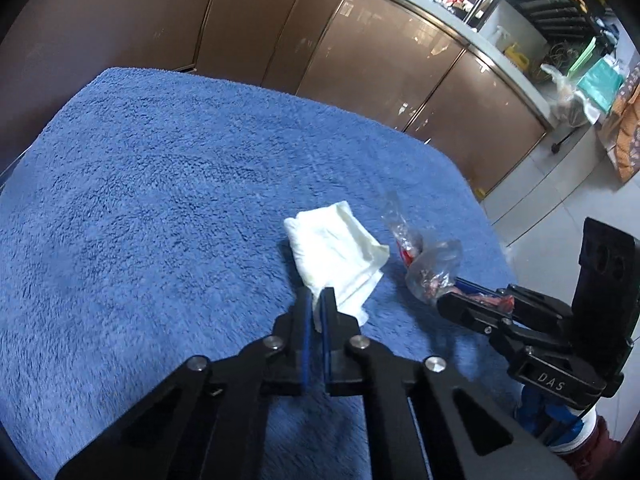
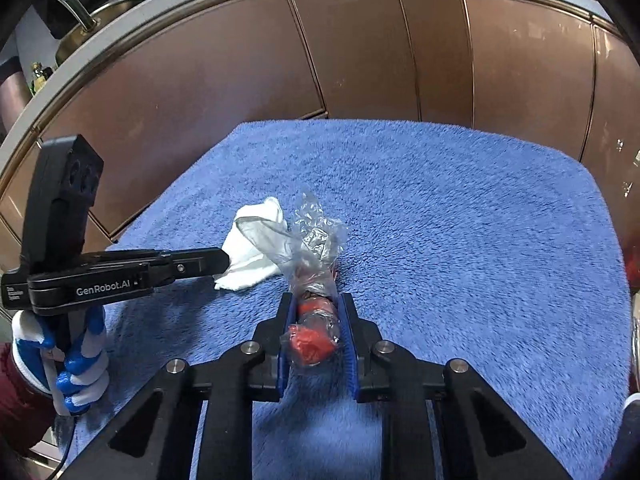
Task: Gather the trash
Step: 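Grasp the white tissue with the left tool while the right tool grasps the clear wrapper, then carry the tissue and clear wrapper over the white bin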
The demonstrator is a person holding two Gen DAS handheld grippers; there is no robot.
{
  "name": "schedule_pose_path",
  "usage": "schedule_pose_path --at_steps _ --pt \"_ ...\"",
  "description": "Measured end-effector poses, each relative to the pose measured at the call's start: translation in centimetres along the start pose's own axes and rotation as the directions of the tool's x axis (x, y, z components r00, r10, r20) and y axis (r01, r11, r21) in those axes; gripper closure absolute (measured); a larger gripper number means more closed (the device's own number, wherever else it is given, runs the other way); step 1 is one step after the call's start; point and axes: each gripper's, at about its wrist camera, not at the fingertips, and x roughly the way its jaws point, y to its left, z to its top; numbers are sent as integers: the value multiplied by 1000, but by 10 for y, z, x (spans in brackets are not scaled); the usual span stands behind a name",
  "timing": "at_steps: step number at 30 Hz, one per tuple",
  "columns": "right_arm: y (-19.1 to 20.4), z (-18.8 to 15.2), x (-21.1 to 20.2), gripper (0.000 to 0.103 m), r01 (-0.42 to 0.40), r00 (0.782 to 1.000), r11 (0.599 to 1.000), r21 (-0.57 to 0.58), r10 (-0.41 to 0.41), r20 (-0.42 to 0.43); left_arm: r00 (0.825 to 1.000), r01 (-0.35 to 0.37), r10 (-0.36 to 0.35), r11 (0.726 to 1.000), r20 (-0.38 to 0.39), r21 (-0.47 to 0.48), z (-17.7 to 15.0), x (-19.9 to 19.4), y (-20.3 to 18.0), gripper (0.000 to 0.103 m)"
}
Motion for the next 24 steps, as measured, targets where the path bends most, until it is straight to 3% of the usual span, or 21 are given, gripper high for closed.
schedule_pose_path --at_steps 13,24 --pt "23 -27 -99 83 56 991 998 11 -57 123 994 -4 -2 998 113 55 -22 -91 -35 100" --pt "39 -66 -197 83 113 959 993 40 -120 258 968 -1 -31 992 251 126 -55 -191 -77 100"
